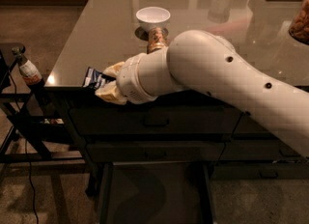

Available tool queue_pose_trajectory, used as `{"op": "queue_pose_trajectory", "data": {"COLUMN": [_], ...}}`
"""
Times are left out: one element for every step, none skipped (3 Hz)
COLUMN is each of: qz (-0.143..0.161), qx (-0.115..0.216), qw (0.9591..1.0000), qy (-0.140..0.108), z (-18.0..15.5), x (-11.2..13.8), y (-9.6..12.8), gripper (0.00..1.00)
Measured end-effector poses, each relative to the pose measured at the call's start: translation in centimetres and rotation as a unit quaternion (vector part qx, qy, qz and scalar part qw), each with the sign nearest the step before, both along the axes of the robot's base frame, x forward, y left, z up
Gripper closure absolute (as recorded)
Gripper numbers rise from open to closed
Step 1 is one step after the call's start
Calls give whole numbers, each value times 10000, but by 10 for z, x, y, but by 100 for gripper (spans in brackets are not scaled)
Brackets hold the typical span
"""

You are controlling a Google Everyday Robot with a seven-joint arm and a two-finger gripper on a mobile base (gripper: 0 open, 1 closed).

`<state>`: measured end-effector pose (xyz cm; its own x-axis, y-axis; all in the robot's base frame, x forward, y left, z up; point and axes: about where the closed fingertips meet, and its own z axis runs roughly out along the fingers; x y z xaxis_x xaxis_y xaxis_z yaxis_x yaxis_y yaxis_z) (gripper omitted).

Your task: Pick rxbar blueberry from bottom drawer and place on counter

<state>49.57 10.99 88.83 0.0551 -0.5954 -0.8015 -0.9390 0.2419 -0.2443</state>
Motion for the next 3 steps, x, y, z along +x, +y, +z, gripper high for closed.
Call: {"op": "queue_pose_trajectory", "data": {"qz": [38, 177, 332], "qx": [-40, -112, -232], "qw": [10000, 9997, 9991], "qy": [79, 123, 146], "z": [3, 17, 28], "x": [26, 56, 84], "y": [0, 9, 16], "gripper": [100, 100, 100]}}
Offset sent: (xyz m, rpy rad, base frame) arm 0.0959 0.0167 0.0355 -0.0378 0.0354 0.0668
